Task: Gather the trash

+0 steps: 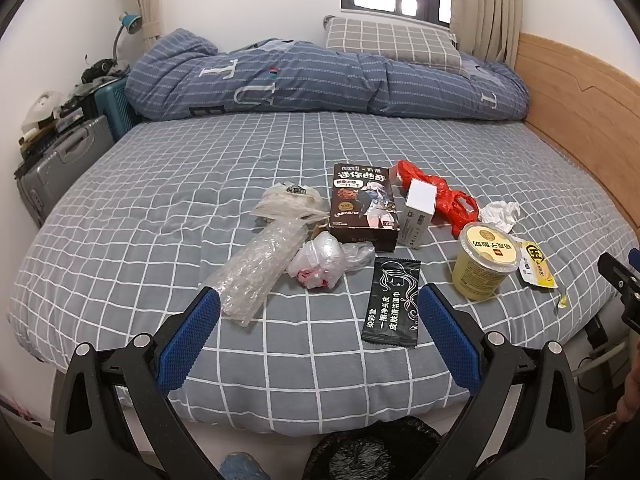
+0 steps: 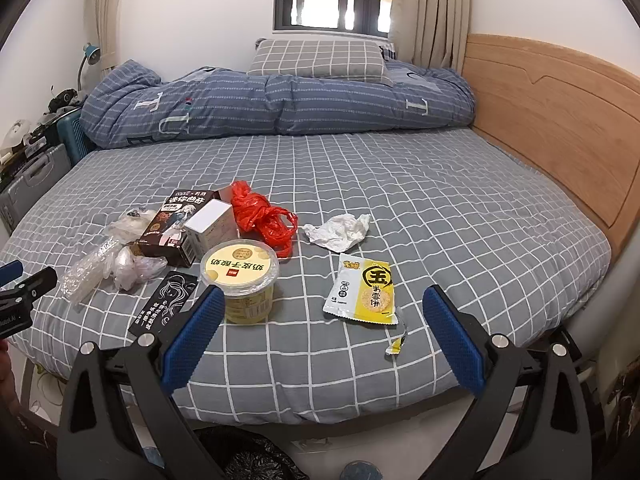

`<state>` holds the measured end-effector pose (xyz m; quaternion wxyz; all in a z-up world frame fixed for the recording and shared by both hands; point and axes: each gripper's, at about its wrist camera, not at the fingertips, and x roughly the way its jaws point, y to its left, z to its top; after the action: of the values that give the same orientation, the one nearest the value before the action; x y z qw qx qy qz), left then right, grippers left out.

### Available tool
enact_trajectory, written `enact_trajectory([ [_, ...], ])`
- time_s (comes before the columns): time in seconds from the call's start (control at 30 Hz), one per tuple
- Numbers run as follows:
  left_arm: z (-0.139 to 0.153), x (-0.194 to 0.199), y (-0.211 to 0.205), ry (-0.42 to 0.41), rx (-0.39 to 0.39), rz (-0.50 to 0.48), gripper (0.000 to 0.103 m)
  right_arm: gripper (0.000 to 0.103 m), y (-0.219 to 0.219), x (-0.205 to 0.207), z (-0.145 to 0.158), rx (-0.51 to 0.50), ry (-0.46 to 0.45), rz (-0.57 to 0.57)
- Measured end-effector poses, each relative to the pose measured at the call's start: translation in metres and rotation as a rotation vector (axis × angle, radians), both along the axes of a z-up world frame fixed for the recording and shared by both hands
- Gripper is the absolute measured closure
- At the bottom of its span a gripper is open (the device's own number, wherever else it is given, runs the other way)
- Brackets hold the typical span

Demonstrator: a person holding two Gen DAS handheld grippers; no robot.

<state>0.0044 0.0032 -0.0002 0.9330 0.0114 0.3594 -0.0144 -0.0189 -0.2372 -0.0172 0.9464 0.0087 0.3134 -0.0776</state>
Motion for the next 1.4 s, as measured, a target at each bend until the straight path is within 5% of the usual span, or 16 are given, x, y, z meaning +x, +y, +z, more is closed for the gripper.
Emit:
enact_trajectory([
  [0.73, -0.012, 0.014, 0.018, 0.025, 0.017, 0.035, 0.006, 0.008, 0.019, 0.018, -0.007, -0.006, 0.005, 0.053],
  [1.4, -0.091, 0.085, 0.076, 0.167, 0.015, 0.106, 0.007, 0.008, 0.061, 0.107, -0.078, -0.016, 0.121, 0.132],
])
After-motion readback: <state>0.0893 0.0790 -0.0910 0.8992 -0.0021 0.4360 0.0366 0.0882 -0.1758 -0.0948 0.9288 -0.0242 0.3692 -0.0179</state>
